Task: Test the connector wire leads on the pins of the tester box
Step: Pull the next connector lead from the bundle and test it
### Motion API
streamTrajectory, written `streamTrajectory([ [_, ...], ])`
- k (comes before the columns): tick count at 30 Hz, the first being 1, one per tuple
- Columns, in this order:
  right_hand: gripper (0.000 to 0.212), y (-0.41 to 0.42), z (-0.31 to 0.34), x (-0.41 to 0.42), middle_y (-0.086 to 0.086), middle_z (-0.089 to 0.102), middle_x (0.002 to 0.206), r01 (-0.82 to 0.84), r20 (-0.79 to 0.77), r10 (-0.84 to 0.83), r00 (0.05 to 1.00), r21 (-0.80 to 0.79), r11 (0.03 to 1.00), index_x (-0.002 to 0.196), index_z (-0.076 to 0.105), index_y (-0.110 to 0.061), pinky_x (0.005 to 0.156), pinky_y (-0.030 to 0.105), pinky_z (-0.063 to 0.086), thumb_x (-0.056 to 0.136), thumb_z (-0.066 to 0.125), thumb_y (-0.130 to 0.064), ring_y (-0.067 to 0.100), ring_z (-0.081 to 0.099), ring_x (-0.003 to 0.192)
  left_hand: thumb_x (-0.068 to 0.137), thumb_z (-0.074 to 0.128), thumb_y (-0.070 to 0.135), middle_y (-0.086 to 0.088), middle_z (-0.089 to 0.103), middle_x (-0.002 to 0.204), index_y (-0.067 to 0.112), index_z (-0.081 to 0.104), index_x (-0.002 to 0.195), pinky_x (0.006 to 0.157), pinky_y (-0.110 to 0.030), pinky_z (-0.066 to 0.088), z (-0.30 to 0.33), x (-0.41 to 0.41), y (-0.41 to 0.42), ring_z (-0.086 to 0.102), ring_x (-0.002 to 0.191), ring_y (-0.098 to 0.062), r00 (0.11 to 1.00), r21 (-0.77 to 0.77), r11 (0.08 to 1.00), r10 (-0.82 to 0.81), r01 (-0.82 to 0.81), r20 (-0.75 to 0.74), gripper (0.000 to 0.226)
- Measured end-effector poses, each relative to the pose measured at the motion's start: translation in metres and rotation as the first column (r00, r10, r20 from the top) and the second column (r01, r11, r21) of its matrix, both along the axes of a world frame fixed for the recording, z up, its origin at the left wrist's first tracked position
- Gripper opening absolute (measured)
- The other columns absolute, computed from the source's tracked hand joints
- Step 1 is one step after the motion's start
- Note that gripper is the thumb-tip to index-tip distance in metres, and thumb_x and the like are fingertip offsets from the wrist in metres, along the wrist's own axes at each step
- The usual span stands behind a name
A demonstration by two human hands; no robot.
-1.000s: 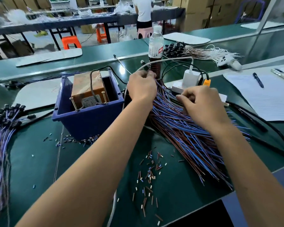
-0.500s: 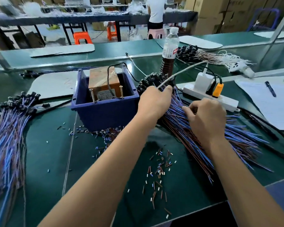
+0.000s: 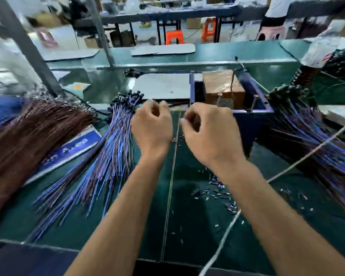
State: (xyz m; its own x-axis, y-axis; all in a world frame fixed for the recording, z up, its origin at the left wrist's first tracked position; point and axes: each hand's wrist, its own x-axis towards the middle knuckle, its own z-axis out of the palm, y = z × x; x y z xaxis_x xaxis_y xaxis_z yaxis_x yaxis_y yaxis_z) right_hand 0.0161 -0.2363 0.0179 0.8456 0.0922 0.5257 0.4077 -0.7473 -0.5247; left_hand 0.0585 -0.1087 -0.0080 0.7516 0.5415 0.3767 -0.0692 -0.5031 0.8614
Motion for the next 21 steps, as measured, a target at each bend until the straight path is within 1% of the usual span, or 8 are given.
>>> streamTrajectory([
  [1, 0.018, 0.020, -0.004, 0.010, 0.006, 0.074, 0.093, -0.065, -0.243, 0.041, 0.969, -0.090, 0.994, 0.100, 0.073, -0.018, 0.080, 0.039, 0.060, 0.094, 0.071, -0.035, 0.029, 0.071, 0.088, 0.098, 0.058, 0.032, 0.000, 0.060, 0.067, 0.017, 0.055, 0.068, 0.063, -0.033, 0.031, -0.005, 0.004, 0.020, 0.060, 0.073, -0.028, 0.992, 0.059, 0.991, 0.119, -0.117, -0.032, 0.033],
  [2, 0.022, 0.038, -0.008, 0.018, 0.010, 0.073, 0.101, -0.162, -0.430, 0.080, 0.899, -0.156, 0.974, 0.105, 0.073, -0.017, 0.085, 0.041, 0.060, 0.094, 0.072, -0.036, 0.033, 0.070, 0.094, 0.097, 0.057, 0.032, -0.006, 0.066, 0.075, 0.016, 0.059, 0.073, 0.065, -0.034, 0.033, -0.009, 0.008, 0.037, 0.062, 0.081, -0.034, 0.975, 0.127, 0.972, 0.208, -0.197, -0.074, 0.029],
  [4, 0.024, 0.070, -0.021, 0.025, 0.015, 0.071, 0.112, -0.306, -0.575, 0.129, 0.808, -0.221, 0.926, 0.112, 0.070, -0.015, 0.091, 0.039, 0.058, 0.095, 0.069, -0.031, 0.036, 0.068, 0.105, 0.094, 0.057, 0.030, -0.015, 0.071, 0.097, 0.012, 0.067, 0.090, 0.075, -0.039, 0.043, -0.021, 0.017, 0.068, 0.062, 0.099, -0.038, 0.938, 0.291, 0.928, 0.294, -0.233, -0.183, 0.021],
  [6, 0.027, 0.090, -0.035, 0.024, 0.017, 0.069, 0.121, -0.327, -0.558, 0.089, 0.825, -0.342, 0.881, 0.121, 0.063, -0.014, 0.090, 0.038, 0.052, 0.096, 0.063, -0.025, 0.038, 0.066, 0.114, 0.093, 0.059, 0.029, -0.021, 0.066, 0.115, 0.011, 0.068, 0.107, 0.092, -0.043, 0.044, -0.031, 0.025, 0.091, 0.054, 0.115, -0.042, 0.893, 0.462, 0.867, 0.346, -0.187, -0.289, 0.025],
  [9, 0.033, 0.101, -0.045, 0.025, 0.018, 0.066, 0.128, -0.300, -0.498, 0.040, 0.866, -0.454, 0.839, 0.128, 0.056, -0.010, 0.086, 0.038, 0.048, 0.098, 0.061, -0.024, 0.040, 0.063, 0.119, 0.092, 0.062, 0.026, -0.023, 0.056, 0.125, 0.013, 0.065, 0.115, 0.096, -0.044, 0.039, -0.036, 0.037, 0.111, 0.046, 0.122, -0.041, 0.843, 0.649, 0.749, 0.429, -0.133, -0.323, 0.027],
  [12, 0.034, 0.102, -0.043, 0.028, 0.018, 0.066, 0.130, -0.301, -0.498, 0.041, 0.866, -0.456, 0.837, 0.130, 0.056, -0.009, 0.083, 0.036, 0.045, 0.100, 0.060, -0.026, 0.040, 0.063, 0.120, 0.091, 0.065, 0.025, -0.024, 0.053, 0.128, 0.014, 0.065, 0.114, 0.095, -0.042, 0.041, -0.032, 0.051, 0.117, 0.044, 0.122, -0.040, 0.843, 0.692, 0.714, 0.436, -0.111, -0.315, 0.025],
  [17, 0.029, 0.099, -0.044, 0.027, 0.017, 0.067, 0.126, -0.305, -0.506, 0.042, 0.862, -0.450, 0.839, 0.126, 0.058, -0.011, 0.081, 0.037, 0.044, 0.102, 0.060, -0.027, 0.040, 0.063, 0.118, 0.093, 0.063, 0.023, -0.025, 0.050, 0.133, 0.010, 0.065, 0.117, 0.098, -0.040, 0.041, -0.026, 0.067, 0.116, 0.042, 0.126, -0.041, 0.789, 0.707, 0.706, 0.451, -0.029, -0.418, 0.028],
  [21, 0.027, 0.100, -0.045, 0.026, 0.015, 0.067, 0.124, -0.289, -0.506, 0.026, 0.862, -0.448, 0.846, 0.124, 0.058, -0.011, 0.076, 0.037, 0.038, 0.102, 0.059, -0.026, 0.039, 0.064, 0.116, 0.093, 0.059, 0.028, -0.025, 0.055, 0.127, 0.007, 0.065, 0.113, 0.100, -0.041, 0.037, -0.021, 0.062, 0.108, 0.045, 0.123, -0.041, 0.848, 0.694, 0.712, 0.431, -0.110, -0.309, 0.030],
])
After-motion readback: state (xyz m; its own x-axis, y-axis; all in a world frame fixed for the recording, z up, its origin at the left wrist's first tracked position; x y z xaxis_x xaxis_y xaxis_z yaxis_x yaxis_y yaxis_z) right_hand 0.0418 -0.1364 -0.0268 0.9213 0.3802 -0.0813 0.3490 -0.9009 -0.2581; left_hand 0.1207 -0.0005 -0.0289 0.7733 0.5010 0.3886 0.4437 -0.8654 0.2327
